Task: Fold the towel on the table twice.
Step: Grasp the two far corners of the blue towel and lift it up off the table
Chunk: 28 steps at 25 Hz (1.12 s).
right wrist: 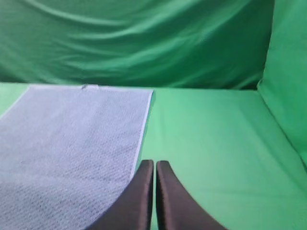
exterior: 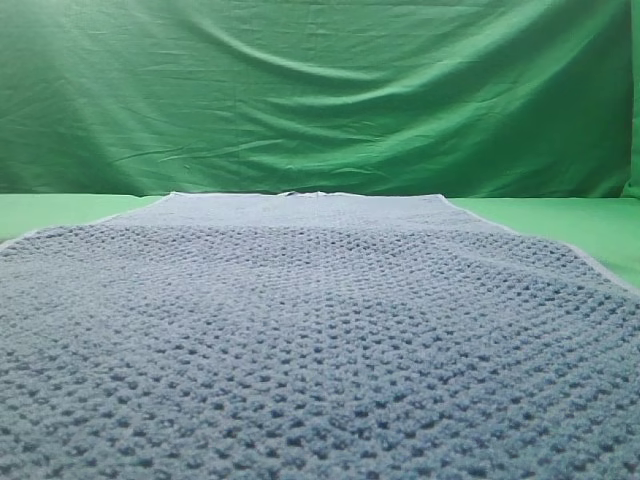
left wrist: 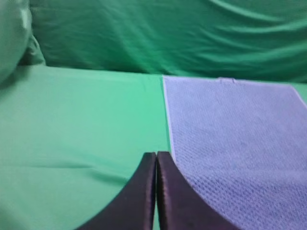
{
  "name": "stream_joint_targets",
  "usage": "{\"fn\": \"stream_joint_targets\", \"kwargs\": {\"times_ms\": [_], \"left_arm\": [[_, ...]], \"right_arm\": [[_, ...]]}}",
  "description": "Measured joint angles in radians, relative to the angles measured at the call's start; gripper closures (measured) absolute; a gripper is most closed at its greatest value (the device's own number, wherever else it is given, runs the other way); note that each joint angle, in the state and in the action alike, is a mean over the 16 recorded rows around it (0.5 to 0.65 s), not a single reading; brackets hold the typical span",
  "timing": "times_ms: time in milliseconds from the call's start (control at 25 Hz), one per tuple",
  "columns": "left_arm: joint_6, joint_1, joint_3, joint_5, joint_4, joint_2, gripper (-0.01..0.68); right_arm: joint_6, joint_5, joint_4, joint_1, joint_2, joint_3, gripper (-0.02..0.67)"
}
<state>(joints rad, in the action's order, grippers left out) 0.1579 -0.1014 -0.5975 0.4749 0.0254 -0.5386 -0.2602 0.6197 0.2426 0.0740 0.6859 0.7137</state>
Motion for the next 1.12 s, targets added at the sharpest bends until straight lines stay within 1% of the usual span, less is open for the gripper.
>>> {"fn": "stream_joint_targets", "kwargs": {"times_ms": [200,440,800,1120], "left_arm": [[-0.115,-0.041,-0.107,0.115,-0.069,-0.211,0.673],[-0.204,-0.065,-0.239,0.207,-0.146,-0.473,0.673],[-0.314,-0.067,-0.448,0.277,-0.237,-0.846,0.673],[-0.376,-0.067,-0.605,0.301,-0.258,-1.092,0.673]], "right_arm": [[0.005,0.111,-0.010,0.018,0.155,0.097,0.649],[0.024,0.181,-0.022,0.064,0.334,0.189,0.649],[0.062,0.200,-0.038,0.143,0.630,0.320,0.649],[0.086,0.185,-0.042,0.190,0.897,0.440,0.649]]}}
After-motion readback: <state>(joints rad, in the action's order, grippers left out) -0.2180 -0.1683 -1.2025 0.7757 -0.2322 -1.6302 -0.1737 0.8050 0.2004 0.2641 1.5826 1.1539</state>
